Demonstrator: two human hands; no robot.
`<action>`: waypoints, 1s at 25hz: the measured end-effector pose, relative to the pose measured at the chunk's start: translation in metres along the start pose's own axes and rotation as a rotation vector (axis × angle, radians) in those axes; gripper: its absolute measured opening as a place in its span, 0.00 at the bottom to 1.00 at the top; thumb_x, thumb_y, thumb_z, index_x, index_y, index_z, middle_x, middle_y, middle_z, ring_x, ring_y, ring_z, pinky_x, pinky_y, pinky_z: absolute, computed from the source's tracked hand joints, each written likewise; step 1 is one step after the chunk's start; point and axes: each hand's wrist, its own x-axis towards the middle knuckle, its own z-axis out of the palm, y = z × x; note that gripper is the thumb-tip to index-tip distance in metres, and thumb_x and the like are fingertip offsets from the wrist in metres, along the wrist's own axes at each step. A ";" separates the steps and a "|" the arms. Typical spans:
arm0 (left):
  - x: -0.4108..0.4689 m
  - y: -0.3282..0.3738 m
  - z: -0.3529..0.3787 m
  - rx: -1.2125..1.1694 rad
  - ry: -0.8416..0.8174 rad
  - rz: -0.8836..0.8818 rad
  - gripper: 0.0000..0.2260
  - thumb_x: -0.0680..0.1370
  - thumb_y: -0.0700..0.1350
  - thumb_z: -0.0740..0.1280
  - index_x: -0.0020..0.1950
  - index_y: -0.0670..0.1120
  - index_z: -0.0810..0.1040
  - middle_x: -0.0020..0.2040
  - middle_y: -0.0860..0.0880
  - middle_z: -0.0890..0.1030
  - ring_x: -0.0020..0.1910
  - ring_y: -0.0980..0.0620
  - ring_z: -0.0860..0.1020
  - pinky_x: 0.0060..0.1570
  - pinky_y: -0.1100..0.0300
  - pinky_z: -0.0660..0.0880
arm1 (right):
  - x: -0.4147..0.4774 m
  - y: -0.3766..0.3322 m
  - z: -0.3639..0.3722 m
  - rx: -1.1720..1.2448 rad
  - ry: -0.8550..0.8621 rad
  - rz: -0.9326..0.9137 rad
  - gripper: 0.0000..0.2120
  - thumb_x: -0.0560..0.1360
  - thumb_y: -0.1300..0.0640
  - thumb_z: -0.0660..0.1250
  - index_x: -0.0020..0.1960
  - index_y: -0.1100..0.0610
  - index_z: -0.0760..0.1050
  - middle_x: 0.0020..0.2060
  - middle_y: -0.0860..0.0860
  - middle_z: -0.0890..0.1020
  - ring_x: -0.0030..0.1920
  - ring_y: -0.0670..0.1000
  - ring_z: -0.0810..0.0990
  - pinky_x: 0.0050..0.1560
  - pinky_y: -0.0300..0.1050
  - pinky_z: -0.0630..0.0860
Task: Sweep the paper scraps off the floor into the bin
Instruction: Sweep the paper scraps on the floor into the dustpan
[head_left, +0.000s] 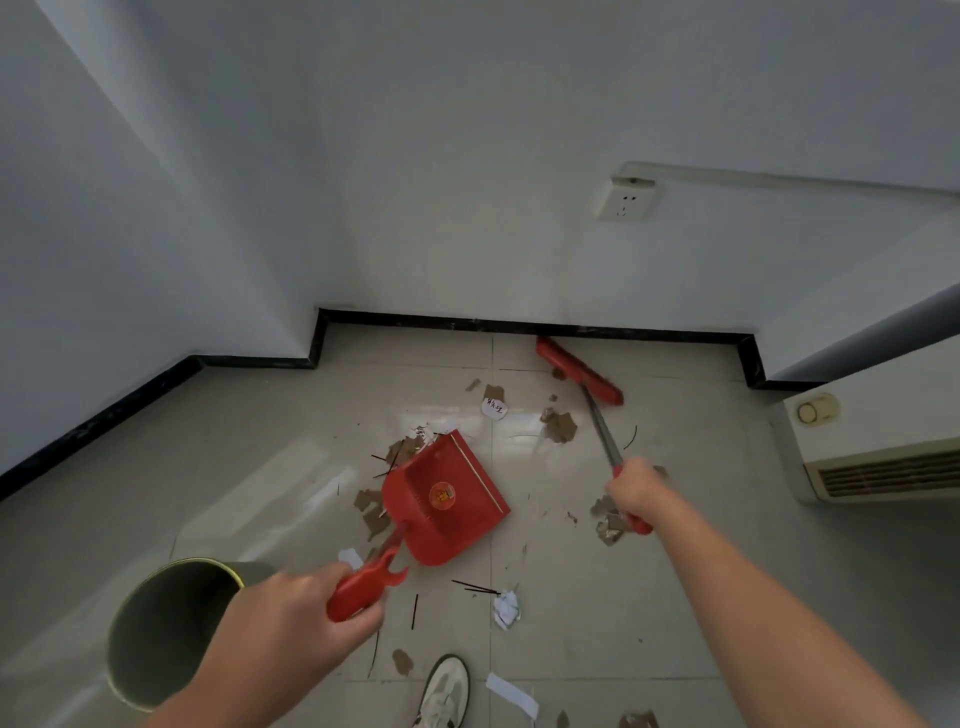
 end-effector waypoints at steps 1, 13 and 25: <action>0.000 0.001 0.000 0.000 -0.017 -0.008 0.15 0.75 0.65 0.60 0.37 0.56 0.73 0.26 0.53 0.71 0.26 0.55 0.72 0.33 0.70 0.71 | -0.005 -0.003 0.010 -0.062 -0.019 -0.026 0.08 0.73 0.68 0.58 0.48 0.68 0.75 0.28 0.61 0.77 0.30 0.62 0.81 0.31 0.47 0.76; -0.096 -0.059 0.020 -0.215 0.074 -0.143 0.18 0.69 0.65 0.64 0.34 0.52 0.79 0.27 0.52 0.78 0.25 0.57 0.75 0.30 0.62 0.71 | -0.162 0.059 0.152 -0.377 -0.154 -0.143 0.34 0.78 0.65 0.58 0.78 0.61 0.44 0.67 0.60 0.72 0.65 0.56 0.74 0.63 0.46 0.70; -0.275 -0.170 0.049 -0.131 0.165 -0.147 0.24 0.66 0.67 0.62 0.31 0.45 0.73 0.26 0.49 0.76 0.29 0.52 0.75 0.28 0.56 0.65 | -0.366 0.179 0.248 -0.481 -0.265 -0.157 0.26 0.77 0.61 0.53 0.75 0.55 0.59 0.53 0.54 0.79 0.46 0.51 0.80 0.46 0.42 0.77</action>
